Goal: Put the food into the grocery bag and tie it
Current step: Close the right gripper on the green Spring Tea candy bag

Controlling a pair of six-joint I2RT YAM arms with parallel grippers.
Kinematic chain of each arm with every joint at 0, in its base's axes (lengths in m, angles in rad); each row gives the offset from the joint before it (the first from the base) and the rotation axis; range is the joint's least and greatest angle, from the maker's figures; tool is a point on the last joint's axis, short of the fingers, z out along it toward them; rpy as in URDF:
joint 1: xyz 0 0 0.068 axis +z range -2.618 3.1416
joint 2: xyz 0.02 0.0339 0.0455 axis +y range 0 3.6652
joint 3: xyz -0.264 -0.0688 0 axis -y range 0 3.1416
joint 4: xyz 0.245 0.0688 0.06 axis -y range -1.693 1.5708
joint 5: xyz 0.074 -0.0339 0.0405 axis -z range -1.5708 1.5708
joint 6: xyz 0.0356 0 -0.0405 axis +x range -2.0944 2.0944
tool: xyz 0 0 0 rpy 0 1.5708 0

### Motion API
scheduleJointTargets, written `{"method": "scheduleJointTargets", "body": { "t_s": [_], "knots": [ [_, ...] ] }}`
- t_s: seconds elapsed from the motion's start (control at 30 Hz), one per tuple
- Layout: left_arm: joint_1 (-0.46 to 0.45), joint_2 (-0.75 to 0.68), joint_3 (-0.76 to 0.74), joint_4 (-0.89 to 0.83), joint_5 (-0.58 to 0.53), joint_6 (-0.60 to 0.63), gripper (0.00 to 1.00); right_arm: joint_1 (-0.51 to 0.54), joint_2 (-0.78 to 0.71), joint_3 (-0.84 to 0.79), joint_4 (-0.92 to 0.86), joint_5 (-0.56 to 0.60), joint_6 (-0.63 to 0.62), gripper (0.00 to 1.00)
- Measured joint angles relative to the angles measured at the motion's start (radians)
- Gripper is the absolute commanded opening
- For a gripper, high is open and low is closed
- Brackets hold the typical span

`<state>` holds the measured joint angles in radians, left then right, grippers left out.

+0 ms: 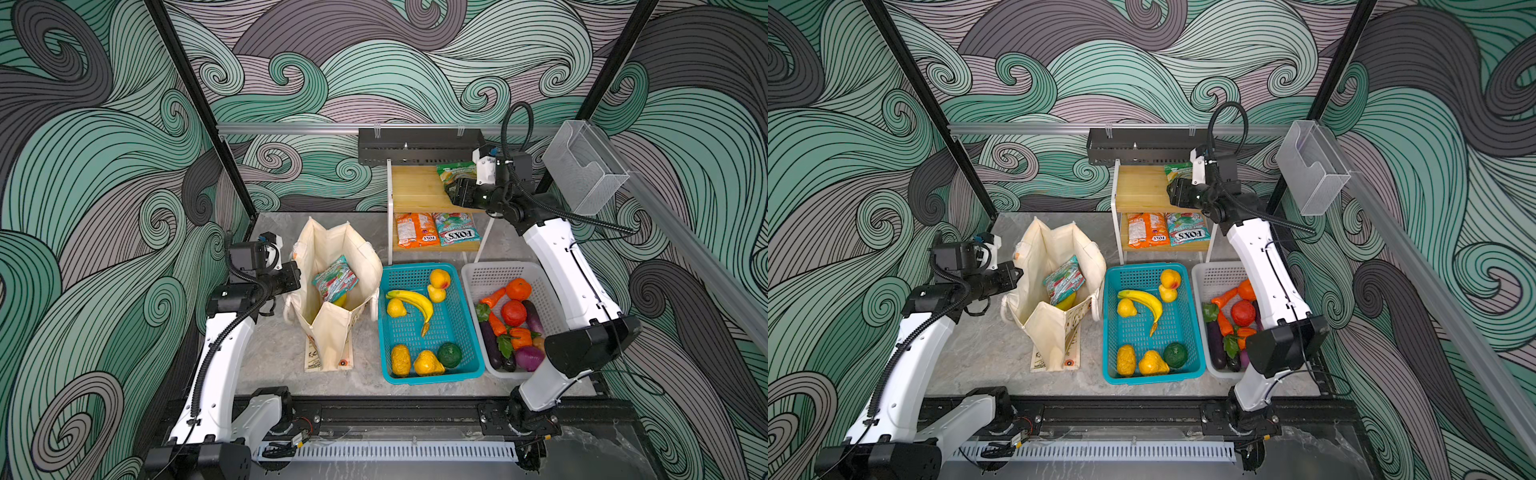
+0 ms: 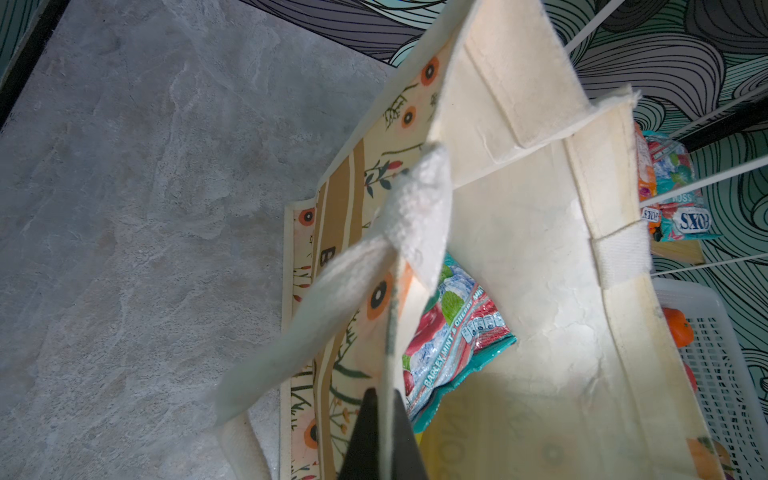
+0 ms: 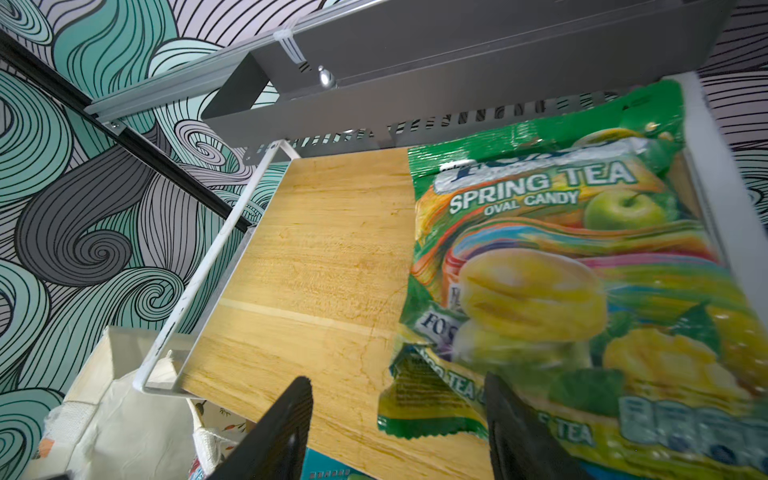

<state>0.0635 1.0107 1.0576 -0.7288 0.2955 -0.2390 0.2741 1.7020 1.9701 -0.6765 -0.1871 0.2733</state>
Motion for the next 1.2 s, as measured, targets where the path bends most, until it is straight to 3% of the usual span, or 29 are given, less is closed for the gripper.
{"method": "scheduleJointTargets", "body": {
  "t_s": [0.3, 0.67, 1.2],
  "knots": [
    [0.0, 0.0, 0.0, 0.0, 0.0, 0.0, 0.0, 0.006, 0.008, 0.018, -0.002, 0.032, -0.018, 0.76],
    [0.0, 0.0, 0.0, 0.0, 0.0, 0.0, 0.0, -0.042, 0.014, 0.048, 0.007, 0.081, -0.033, 0.76],
    [0.0, 0.0, 0.0, 0.0, 0.0, 0.0, 0.0, 0.017, 0.033, 0.031, 0.04, 0.002, 0.013, 0.75]
  ]
}}
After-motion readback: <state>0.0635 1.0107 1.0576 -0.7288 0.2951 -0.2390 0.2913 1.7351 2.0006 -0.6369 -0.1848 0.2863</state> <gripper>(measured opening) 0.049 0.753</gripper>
